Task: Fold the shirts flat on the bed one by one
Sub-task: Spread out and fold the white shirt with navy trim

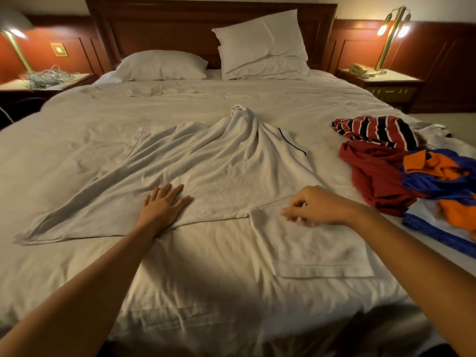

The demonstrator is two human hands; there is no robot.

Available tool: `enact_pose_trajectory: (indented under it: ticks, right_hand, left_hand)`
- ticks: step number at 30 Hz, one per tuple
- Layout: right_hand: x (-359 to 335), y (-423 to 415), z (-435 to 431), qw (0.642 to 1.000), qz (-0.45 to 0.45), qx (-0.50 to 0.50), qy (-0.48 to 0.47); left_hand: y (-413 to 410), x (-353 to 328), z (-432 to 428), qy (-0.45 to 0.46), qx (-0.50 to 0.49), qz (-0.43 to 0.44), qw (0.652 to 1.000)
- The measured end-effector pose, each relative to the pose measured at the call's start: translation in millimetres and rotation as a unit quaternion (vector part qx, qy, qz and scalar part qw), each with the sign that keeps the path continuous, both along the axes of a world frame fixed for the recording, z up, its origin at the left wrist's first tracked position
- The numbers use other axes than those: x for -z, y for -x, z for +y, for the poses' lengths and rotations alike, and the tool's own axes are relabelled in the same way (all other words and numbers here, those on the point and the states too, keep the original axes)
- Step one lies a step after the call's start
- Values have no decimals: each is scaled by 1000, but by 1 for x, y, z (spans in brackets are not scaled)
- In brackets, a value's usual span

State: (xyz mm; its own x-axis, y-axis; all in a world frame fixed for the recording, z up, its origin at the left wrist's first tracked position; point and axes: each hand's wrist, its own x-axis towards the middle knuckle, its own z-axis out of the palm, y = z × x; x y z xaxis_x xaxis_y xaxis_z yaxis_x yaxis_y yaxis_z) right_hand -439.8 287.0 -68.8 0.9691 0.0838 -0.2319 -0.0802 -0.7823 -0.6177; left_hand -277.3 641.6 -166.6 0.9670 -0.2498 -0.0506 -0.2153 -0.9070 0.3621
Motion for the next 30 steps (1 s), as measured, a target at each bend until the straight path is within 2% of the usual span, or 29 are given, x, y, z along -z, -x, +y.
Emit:
enact_pose_trajectory:
  ticks: [2,6,10,13,17,20,24,27,30]
  right_hand:
    - [17,-6,-6,997,-73,25,21]
    - [37,-16,-17,999,1,7,45]
    - [30,-58,-37,995,-24,79,48]
    - [40,-96,-47,987,-85,122,65]
    - [56,-159,-70,946,-214,209,122]
    - [58,-216,-100,912,-263,293,112]
    - [62,-290,-135,915,-184,357,46]
    - [72,-333,-141,932,-118,330,94]
    - [82,-360,-141,936,-122,322,77]
  left_hand:
    - [1,0,-1,-6,1,-1,1000]
    - [-3,-4,-3,-28,10,27,999]
    - [-22,-6,-17,-50,9,44,998]
    - [-43,1,-35,-51,3,25,998]
    - [-82,16,-55,-62,-13,-40,997]
    - [-118,22,-66,-49,-22,-100,994]
    - [-170,23,-81,-40,-7,-152,988]
    - [-199,28,-90,-25,2,-175,984]
    - [-213,34,-92,-9,-3,-196,981]
